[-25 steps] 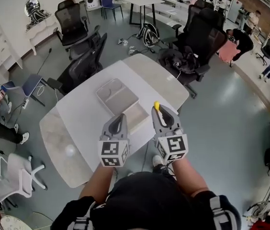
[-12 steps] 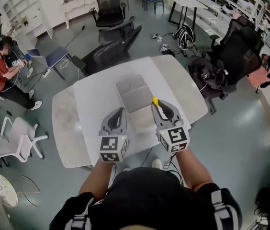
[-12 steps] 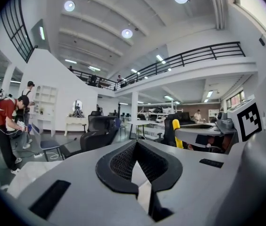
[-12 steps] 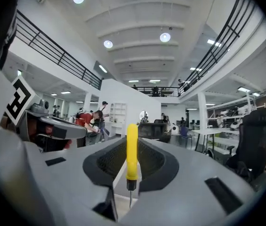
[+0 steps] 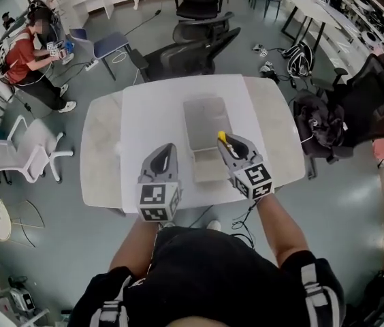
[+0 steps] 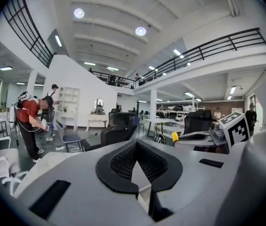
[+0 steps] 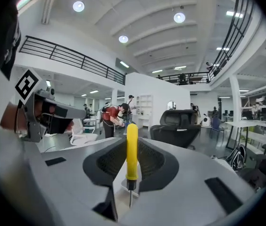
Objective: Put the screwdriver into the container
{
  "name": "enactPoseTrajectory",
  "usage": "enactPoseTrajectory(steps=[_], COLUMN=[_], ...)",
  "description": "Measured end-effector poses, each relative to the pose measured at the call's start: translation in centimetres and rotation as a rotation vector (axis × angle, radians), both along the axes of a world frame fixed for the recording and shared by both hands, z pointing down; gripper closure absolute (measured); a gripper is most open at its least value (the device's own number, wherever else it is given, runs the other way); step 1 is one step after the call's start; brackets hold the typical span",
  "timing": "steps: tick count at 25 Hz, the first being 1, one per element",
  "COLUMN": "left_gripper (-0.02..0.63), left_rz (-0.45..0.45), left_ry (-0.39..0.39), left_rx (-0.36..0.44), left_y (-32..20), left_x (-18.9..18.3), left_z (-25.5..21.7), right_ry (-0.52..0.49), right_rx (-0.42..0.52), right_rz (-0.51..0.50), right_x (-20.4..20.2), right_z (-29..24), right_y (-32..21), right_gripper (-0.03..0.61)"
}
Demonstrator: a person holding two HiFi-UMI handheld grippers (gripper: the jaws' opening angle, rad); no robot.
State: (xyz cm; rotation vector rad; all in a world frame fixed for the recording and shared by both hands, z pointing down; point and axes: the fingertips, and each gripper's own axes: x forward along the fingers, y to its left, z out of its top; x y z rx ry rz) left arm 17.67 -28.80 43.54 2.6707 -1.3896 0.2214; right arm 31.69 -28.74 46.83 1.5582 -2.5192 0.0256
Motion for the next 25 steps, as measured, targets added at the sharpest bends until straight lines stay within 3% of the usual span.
enactPoseTrajectory(steps=[5, 10, 16, 25], left_gripper=[0.607, 0.607, 0.607, 0.607], left_rz=[-0.092, -0.144, -0.187, -0.229], left_ry=[-0.002, -0.019, -0.047, -0.078], left_rx=[-0.025, -0.038, -0.029, -0.062], left_y=[0.5, 0.8, 1.3, 2.6], left_x=[-1.1, -1.9, -2.8, -5.3], left_z=[1.1, 1.9, 1.7, 2.8], right_ry=[0.074, 0.218, 0.218, 0.286], right_rx=[-0.059, -0.139, -0.308, -0.443], right_rz=[-0.159, -0.296, -0.346, -0.401], right_x=[-0.8, -2.1, -2.1, -2.7], right_z=[3.1, 8.0, 13.9, 19.3], right_y=[-0.9, -0.9, -0.7, 0.0], right_gripper=[0.511, 0.511, 0.511, 0.511])
